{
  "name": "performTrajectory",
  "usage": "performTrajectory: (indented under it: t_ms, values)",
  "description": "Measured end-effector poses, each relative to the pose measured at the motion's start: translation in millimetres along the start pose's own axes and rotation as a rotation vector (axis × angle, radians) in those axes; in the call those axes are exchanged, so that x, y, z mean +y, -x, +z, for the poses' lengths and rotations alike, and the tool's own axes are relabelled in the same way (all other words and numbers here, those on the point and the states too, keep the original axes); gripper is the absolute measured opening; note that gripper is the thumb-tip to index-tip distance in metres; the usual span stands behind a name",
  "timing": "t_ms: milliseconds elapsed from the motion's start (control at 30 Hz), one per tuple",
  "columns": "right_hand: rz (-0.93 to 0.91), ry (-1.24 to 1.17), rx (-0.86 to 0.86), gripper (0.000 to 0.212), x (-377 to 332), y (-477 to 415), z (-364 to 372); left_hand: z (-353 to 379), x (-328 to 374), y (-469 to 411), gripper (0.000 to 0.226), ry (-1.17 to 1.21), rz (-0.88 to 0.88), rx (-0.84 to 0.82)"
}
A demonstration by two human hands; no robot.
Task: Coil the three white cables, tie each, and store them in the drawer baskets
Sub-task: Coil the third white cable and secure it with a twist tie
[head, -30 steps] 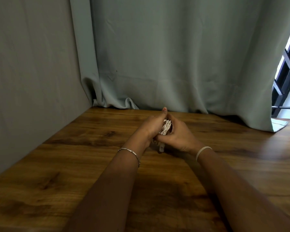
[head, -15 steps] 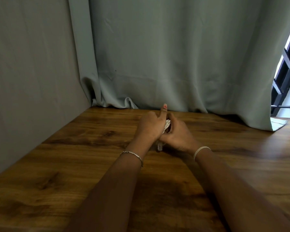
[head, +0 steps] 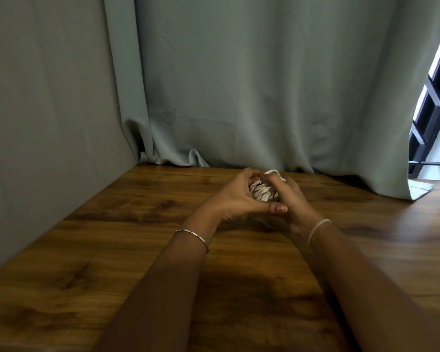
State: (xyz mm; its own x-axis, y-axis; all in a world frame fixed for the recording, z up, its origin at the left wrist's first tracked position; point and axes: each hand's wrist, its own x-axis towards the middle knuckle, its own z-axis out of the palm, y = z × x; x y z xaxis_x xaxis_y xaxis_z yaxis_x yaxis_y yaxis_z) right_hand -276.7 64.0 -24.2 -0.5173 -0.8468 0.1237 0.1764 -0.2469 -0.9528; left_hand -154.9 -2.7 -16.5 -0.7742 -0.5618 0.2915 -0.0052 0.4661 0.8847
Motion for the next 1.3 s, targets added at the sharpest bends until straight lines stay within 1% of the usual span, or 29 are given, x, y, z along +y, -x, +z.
performTrajectory:
  t_ms: [67,167,300,367,400,433,467,533,567,600,667,800,1000,1067,1133,1233,1300]
  values:
    - [0.025,-0.017,-0.012,0.03,0,1,0,3,0,0,0.071,-0.108,0.054,0.047]
    - [0.04,0.029,-0.015,0.034,0,0,3,8,2,1,0.052,-0.115,0.097,0.095]
    - [0.073,0.024,-0.01,0.04,0,-1,4,12,2,0,0.045,-0.288,0.142,0.137]
    - [0.05,0.03,0.007,0.038,2,-1,3,13,3,1,0.043,-0.358,0.141,0.148]
    - [0.007,0.05,0.02,0.032,4,-1,3,12,3,1,0.043,-0.39,0.14,0.154]
    - [-0.066,0.124,0.04,0.027,6,-2,3,12,2,1,0.043,-0.421,0.139,0.158]
    - [-0.166,0.268,0.068,0.022,7,-4,2,11,2,2,0.043,-0.451,0.143,0.164]
    - [-0.398,0.616,0.155,0.022,9,-8,0,10,1,3,0.042,-0.515,0.136,0.182]
    - [-0.49,0.738,0.2,0.022,9,-9,0,9,0,3,0.041,-0.544,0.128,0.196]
    - [-0.559,0.811,0.234,0.021,8,-8,0,9,-1,2,0.039,-0.571,0.121,0.209]
    - [-0.618,0.898,0.276,0.019,5,-4,4,9,-4,1,0.035,-0.611,0.114,0.228]
    - [-0.609,1.013,0.336,0.023,4,-3,5,8,-7,1,0.031,-0.706,0.112,0.256]
    - [-0.575,1.164,0.218,0.024,5,-7,4,3,-9,4,0.041,-0.826,0.125,0.221]
    - [-0.539,1.131,0.165,0.018,6,-10,3,4,-9,5,0.043,-0.832,0.124,0.209]
    - [-0.47,1.03,0.103,0.012,6,-12,3,3,-10,5,0.045,-0.812,0.124,0.207]
    - [-0.373,0.878,0.018,0.015,5,-14,2,2,-12,4,0.041,-0.782,0.134,0.206]
    - [-0.359,0.806,-0.014,0.018,4,-15,-1,1,-12,3,0.037,-0.721,0.141,0.202]
